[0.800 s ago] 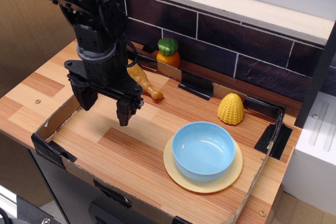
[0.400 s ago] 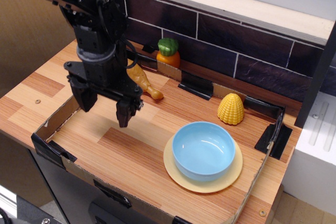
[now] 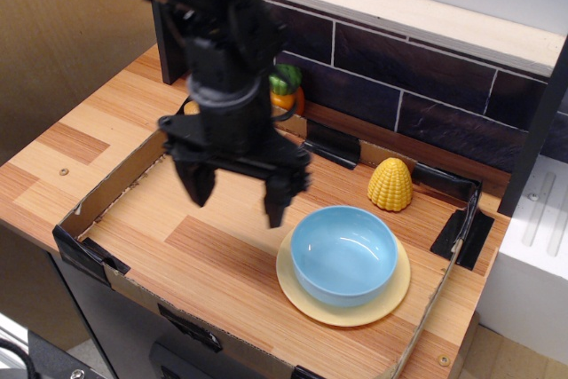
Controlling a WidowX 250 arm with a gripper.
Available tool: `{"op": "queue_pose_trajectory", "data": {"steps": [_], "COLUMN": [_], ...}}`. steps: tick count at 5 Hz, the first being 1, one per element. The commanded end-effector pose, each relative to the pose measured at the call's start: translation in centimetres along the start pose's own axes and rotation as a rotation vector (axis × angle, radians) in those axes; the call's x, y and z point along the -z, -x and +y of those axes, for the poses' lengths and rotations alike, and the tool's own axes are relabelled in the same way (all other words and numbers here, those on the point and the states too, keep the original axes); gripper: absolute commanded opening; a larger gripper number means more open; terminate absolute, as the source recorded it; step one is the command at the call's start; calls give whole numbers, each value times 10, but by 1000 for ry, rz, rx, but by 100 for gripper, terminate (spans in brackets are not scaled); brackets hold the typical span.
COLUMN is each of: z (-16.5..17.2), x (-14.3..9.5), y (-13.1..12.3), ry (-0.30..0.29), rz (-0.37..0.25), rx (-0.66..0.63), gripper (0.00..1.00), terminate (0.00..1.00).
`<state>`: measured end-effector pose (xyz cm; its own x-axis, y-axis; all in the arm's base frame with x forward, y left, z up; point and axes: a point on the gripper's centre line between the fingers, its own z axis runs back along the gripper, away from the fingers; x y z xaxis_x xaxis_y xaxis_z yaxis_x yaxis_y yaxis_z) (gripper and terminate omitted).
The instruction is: Take bowl off plate
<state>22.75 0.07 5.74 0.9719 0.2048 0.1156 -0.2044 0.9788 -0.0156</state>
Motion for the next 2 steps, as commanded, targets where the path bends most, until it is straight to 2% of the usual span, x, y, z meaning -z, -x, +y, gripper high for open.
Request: {"op": "queue_pose_trajectory", "data": {"steps": [1, 2], "z": [-44, -50], "x": [4, 23], "y": [4, 9], "ry": [26, 51], "rz": [-9, 3], "rx": [34, 21], "gripper": [100, 100], "terminate": [0, 0]}}
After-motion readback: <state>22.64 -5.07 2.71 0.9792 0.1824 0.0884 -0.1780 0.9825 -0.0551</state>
